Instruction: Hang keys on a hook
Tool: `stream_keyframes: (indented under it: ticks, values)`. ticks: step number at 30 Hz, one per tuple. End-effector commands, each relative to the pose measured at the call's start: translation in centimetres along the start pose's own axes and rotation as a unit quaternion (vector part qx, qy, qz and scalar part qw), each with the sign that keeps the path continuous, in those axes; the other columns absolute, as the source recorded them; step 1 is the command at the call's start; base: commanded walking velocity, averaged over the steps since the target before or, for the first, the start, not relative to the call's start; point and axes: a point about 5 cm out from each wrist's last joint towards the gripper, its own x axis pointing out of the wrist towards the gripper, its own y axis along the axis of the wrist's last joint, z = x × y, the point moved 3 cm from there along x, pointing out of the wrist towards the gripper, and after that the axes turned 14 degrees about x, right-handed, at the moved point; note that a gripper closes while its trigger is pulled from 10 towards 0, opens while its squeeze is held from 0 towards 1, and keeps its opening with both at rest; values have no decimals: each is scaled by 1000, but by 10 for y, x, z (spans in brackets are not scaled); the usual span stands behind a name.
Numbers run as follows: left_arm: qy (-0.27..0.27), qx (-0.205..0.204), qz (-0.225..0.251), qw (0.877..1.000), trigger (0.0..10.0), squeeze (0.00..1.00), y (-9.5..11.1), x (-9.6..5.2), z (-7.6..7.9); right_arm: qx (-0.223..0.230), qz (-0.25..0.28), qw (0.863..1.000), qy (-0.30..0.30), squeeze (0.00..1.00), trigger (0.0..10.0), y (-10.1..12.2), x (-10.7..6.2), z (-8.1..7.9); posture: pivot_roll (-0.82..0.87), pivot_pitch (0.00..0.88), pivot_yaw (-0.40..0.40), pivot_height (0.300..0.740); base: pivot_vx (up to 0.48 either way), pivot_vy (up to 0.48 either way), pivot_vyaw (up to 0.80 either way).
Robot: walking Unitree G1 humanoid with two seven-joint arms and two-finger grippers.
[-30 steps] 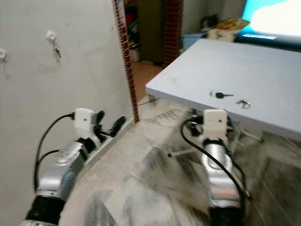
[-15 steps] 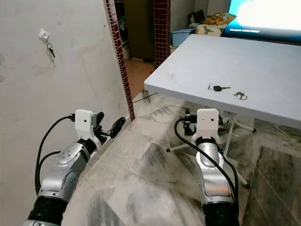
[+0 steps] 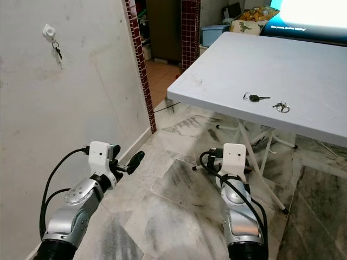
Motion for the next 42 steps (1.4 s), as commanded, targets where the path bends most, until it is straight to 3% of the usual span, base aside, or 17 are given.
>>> stream_keyframes:
  ticks: [1, 5, 19, 34, 42]
  values:
    - [13, 5, -2, 1000, 10000, 0, 0, -3, -8, -4, 16, 1000, 1, 0, 10000, 7, -1, -2, -23, 4, 110, 740, 0, 0, 0]
    - [4, 12, -6, 1000, 10000, 0, -6, -9, -7, -45, 38, 998, 17, 0, 10000, 18, 0, -4, -24, 5, 110, 740, 0, 0, 0]
    - [-8, 7, 6, 1000, 10000, 0, -2, -6, 1, -69, 53, 996, 18, 0, 10000, 23, -3, -3, -38, 0, 100, 740, 205, 0, -37]
    - [-17, 6, 13, 1000, 10000, 0, 1, -2, 6, -72, 53, 996, 19, 0, 10000, 24, -3, -2, -44, 0, 98, 740, 309, 0, -727]
    - [-22, 7, 13, 1000, 10000, 0, 1, -1, 7, -72, 55, 996, 20, 0, 10000, 25, -3, -4, -43, 0, 99, 740, 310, 0, -58]
